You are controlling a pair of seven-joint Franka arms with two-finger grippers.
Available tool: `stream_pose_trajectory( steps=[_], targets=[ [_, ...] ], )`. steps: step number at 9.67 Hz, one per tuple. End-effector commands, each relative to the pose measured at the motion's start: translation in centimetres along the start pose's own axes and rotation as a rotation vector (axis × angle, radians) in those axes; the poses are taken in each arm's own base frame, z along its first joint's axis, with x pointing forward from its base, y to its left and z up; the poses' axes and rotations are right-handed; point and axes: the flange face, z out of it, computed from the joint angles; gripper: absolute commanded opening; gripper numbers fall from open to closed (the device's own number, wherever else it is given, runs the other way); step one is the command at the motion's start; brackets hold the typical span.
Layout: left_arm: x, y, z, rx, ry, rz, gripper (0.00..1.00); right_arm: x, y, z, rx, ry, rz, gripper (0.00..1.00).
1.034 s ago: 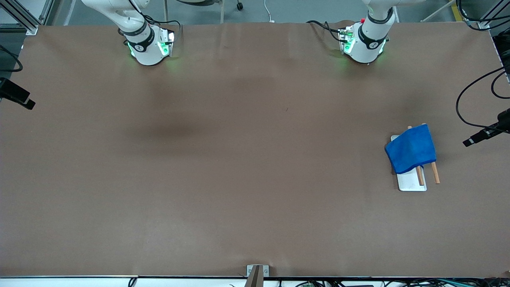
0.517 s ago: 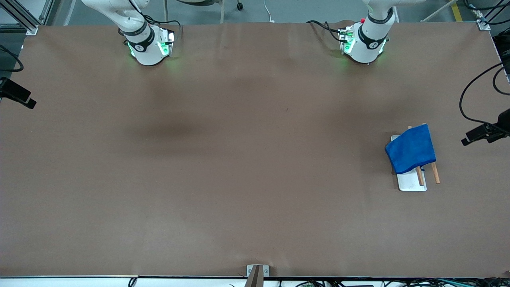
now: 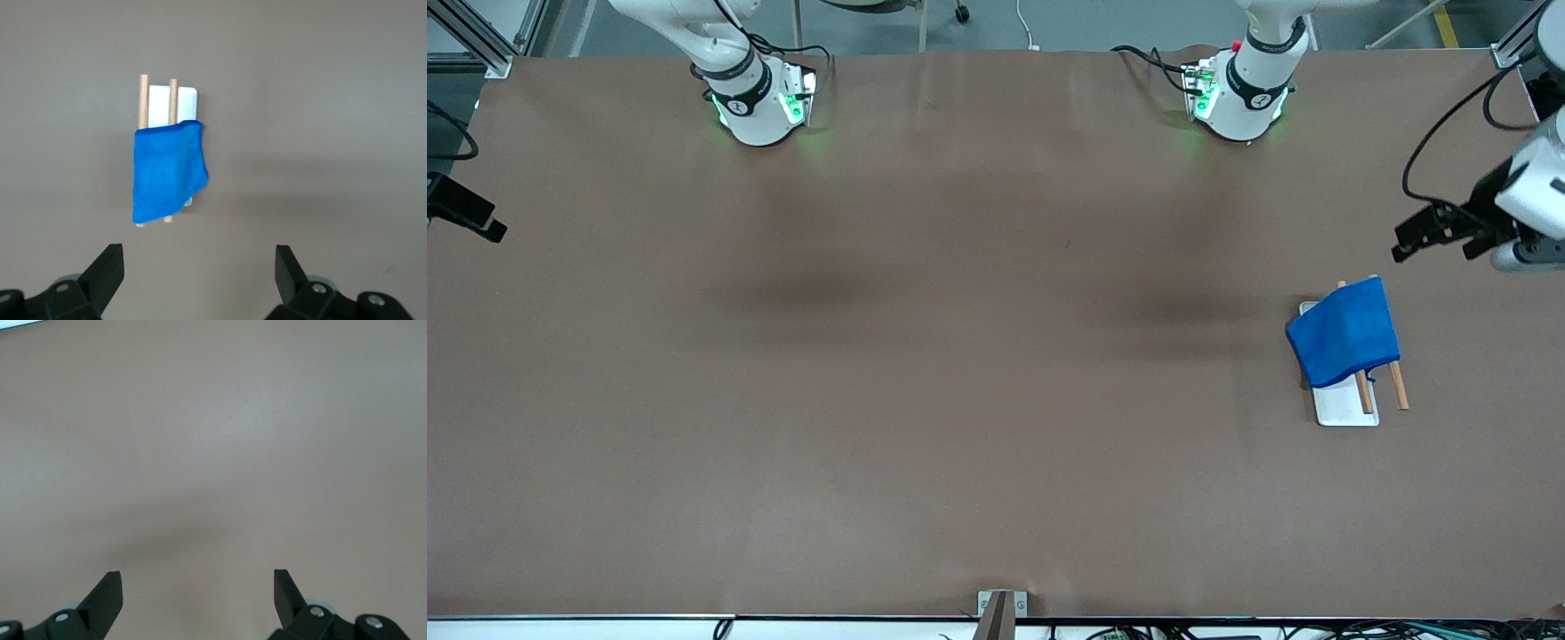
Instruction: Right arm passes towel to left arm to hang
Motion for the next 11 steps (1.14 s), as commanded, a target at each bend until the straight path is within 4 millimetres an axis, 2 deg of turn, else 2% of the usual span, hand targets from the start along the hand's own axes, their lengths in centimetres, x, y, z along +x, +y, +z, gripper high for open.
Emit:
stream_pose_trajectory(
  steps=[1, 3, 5, 7, 8, 11],
  targets=[
    [1.4, 2.3, -4.7, 0.017, -0.039, 0.026, 1.00, -0.3, 0.3, -0.2, -0.008, 0.003, -0.005, 1.00],
    [1.3, 3.1, -8.9, 0.008, 0.005, 0.040, 1.00, -0.3, 0.3, -0.1, -0.008, 0.001, -0.005, 1.00],
    [1.8, 5.2, -9.5, 0.007, 0.014, 0.072, 1.00, -0.3, 0.3, -0.1, -0.008, 0.001, -0.006, 1.00],
    [0.3, 5.3, -10.0, 0.005, -0.017, 0.063, 1.00, -0.3, 0.4, -0.1, -0.008, 0.001, -0.003, 1.00],
    [0.0, 6.5, -9.5, 0.008, -0.044, 0.043, 1.00, -0.3, 0.4, -0.2, -0.007, 0.004, -0.003, 1.00],
    [-0.1, 6.3, -8.8, 0.011, -0.060, 0.027, 1.00, -0.2, 0.4, 0.0, -0.008, 0.001, -0.003, 1.00]
  ],
)
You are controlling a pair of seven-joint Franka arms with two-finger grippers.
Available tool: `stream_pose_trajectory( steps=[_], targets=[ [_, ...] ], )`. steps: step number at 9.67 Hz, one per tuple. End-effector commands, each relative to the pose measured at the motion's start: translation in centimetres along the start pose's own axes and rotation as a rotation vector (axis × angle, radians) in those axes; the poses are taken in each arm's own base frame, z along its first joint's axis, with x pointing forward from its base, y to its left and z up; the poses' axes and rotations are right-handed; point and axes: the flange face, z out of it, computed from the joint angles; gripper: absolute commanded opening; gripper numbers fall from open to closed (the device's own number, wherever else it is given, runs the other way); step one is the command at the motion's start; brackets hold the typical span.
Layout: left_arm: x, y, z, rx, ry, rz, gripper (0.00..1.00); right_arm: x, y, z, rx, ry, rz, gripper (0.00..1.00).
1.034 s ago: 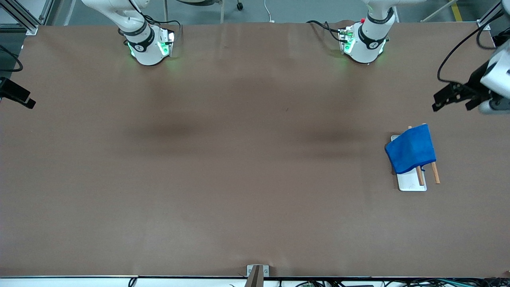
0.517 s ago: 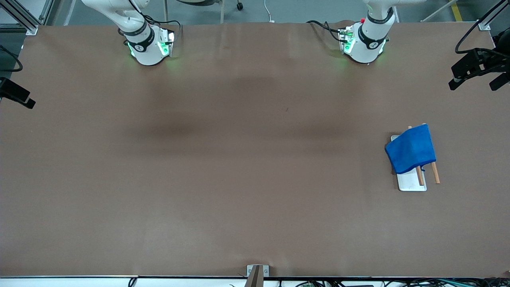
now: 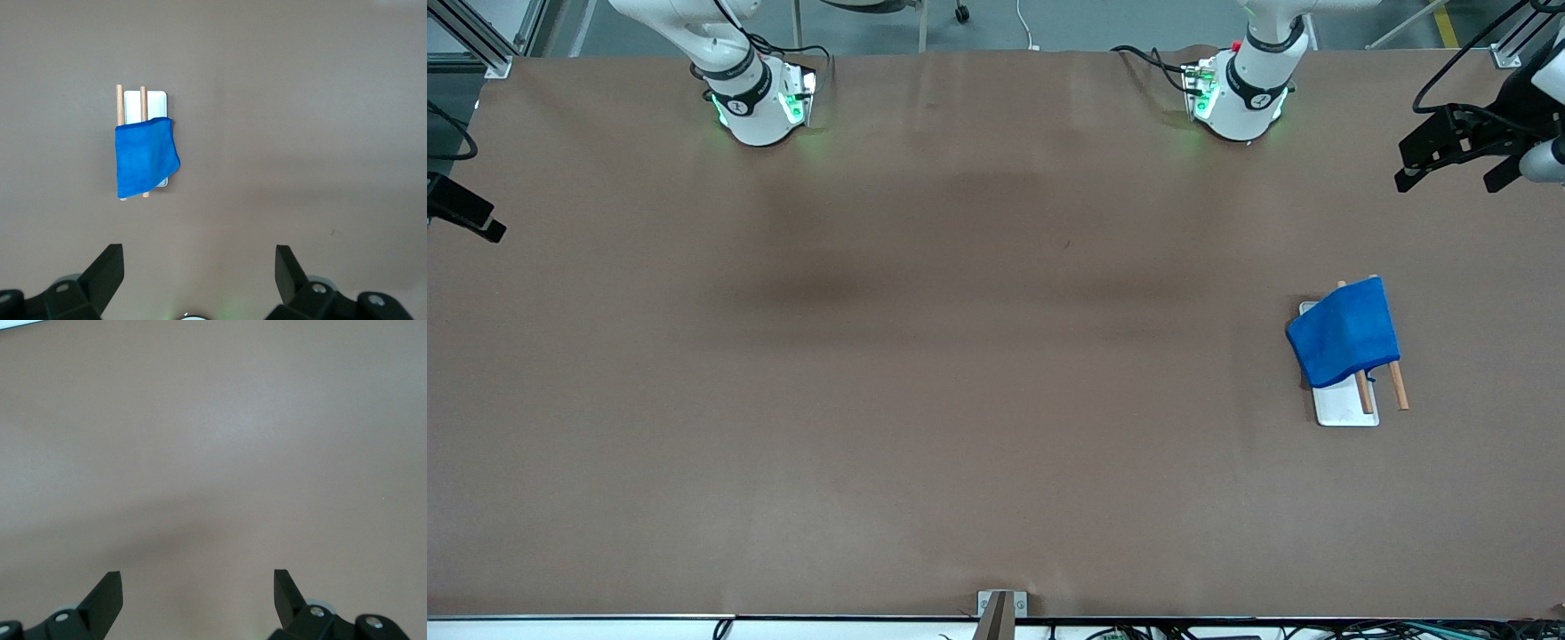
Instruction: Right arm passes towel to left arm to hang
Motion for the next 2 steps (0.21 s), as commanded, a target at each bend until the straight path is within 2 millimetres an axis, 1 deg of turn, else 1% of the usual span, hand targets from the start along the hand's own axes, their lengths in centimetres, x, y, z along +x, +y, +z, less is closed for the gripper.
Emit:
stream_pose_trajectory(
  steps=[1, 2],
  targets=[
    [0.17, -0.13, 1.81, 0.012, -0.050, -0.011, 1.00, -0.25, 0.34, -0.05, -0.006, 0.001, -0.004, 1.00],
    [0.17, -0.18, 1.81, 0.009, -0.051, -0.012, 1.00, -0.25, 0.34, 0.02, -0.006, 0.000, -0.004, 1.00]
  ],
)
